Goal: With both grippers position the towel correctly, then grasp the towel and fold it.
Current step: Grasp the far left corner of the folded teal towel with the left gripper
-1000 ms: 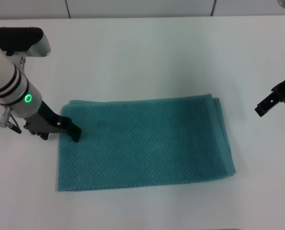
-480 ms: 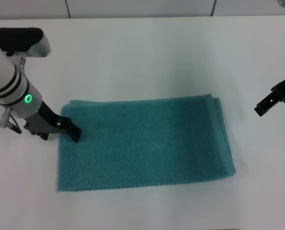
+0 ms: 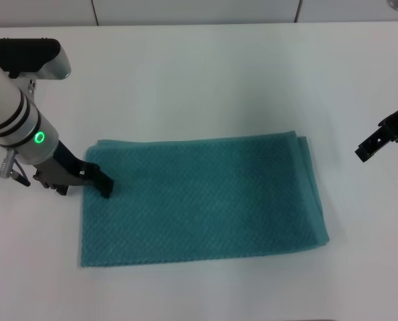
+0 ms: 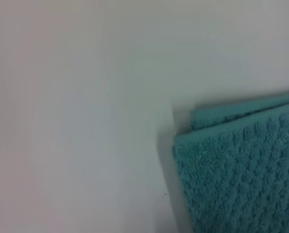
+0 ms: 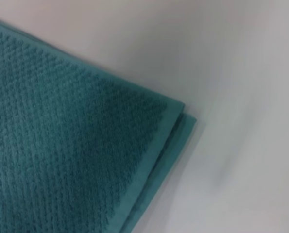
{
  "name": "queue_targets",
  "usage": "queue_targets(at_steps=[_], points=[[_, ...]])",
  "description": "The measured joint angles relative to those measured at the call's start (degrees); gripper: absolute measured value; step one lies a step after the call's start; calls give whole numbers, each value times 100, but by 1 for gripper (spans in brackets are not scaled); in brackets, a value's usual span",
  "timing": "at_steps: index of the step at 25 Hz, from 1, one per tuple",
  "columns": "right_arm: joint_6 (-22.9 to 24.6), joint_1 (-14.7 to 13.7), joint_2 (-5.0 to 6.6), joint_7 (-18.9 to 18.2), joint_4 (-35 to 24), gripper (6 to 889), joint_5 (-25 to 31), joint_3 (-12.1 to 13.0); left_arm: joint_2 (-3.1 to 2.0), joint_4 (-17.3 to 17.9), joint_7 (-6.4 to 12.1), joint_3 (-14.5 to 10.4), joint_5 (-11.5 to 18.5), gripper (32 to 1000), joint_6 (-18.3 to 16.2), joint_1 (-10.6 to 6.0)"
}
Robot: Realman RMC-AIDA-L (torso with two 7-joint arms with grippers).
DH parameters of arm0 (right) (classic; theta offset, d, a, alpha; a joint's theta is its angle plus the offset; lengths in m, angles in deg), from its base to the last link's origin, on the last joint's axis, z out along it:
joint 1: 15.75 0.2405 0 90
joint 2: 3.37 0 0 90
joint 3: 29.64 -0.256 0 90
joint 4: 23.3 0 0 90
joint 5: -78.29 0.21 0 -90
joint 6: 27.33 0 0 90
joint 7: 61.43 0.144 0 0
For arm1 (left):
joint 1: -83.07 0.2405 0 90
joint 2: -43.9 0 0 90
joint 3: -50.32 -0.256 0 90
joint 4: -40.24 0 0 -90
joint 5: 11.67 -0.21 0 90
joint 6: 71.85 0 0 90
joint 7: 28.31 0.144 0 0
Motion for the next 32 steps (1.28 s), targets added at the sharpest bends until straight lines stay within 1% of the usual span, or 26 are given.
queue_targets(at_steps=[9,32], points=[[0,1,-5,-9,0,860,4,0,0,-68,0,0,0,909,-52,-8],[0,9,-17,-43,0,860,0,0,0,-86,8,0,0,909,-68,-9]])
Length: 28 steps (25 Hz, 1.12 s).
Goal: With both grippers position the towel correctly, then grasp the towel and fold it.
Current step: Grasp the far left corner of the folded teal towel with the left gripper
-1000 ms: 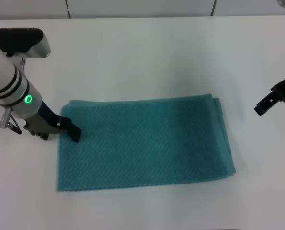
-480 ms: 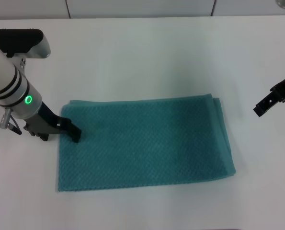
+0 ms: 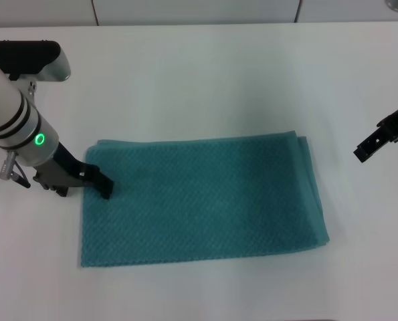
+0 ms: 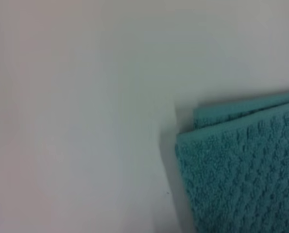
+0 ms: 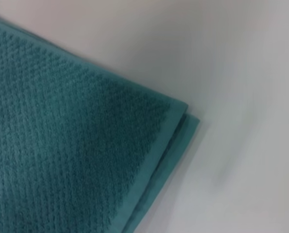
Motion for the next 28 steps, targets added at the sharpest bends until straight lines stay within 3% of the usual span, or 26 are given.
queue_targets(at_steps=[28], points=[[0,0,0,-1,0,860,8,0,-7,-10,1,0,22,883,1,7]])
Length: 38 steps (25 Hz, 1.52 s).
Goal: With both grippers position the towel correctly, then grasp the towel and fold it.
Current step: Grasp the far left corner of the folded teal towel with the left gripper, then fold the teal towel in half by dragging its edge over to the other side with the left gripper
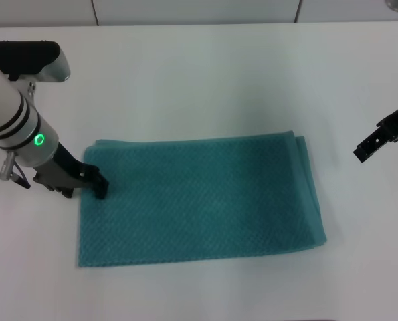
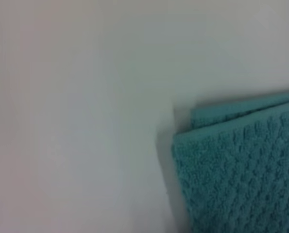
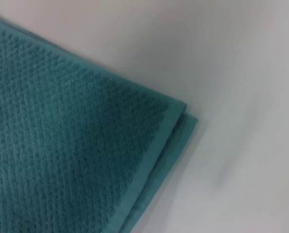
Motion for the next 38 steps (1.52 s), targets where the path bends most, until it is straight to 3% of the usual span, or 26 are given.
queue_targets(at_steps=[11,16,22,38], points=[[0,0,0,0,-7,860,-4,0,1,54,-1,-133,47,447,52,35],[0,6,0,0,-9,860,-6,0,5,58,-1,-135,49,197,53,37],[0,9,0,0,-9,860,-5,0,7,61,-1,-141,49,88,53,37],[0,9,0,0,-12,860,-8,0,6,142,-4,-150,47,72,56,50]])
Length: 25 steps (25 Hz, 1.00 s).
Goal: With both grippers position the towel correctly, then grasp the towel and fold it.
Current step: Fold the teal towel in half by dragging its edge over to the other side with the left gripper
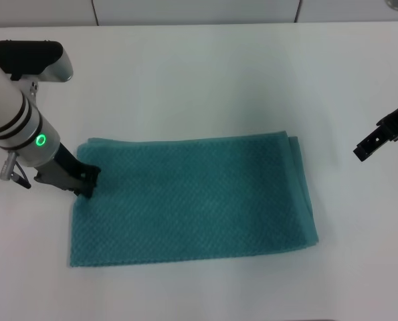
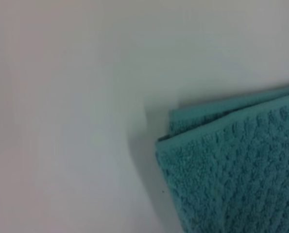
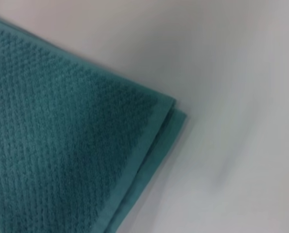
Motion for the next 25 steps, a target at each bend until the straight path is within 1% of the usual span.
queue_targets(at_steps=[8,9,10,15,20,25], points=[[0,0,-6,0,-10,860,9,-13,-38,47,3,3,-29,71,110,3],[0,-1,-4,-1,-12,860,10,-15,-66,124,8,2,-79,71,205,13],[0,-3,-2,-3,-14,860,10,-18,-73,158,9,0,-98,71,231,19],[0,-7,2,-6,-14,860,19,-24,-89,402,14,31,-312,71,402,84],[0,-12,1,-9,-15,860,22,-33,-106,450,22,50,-573,72,505,102],[0,-17,0,-15,-23,860,25,-44,-130,451,22,57,-719,72,552,102]])
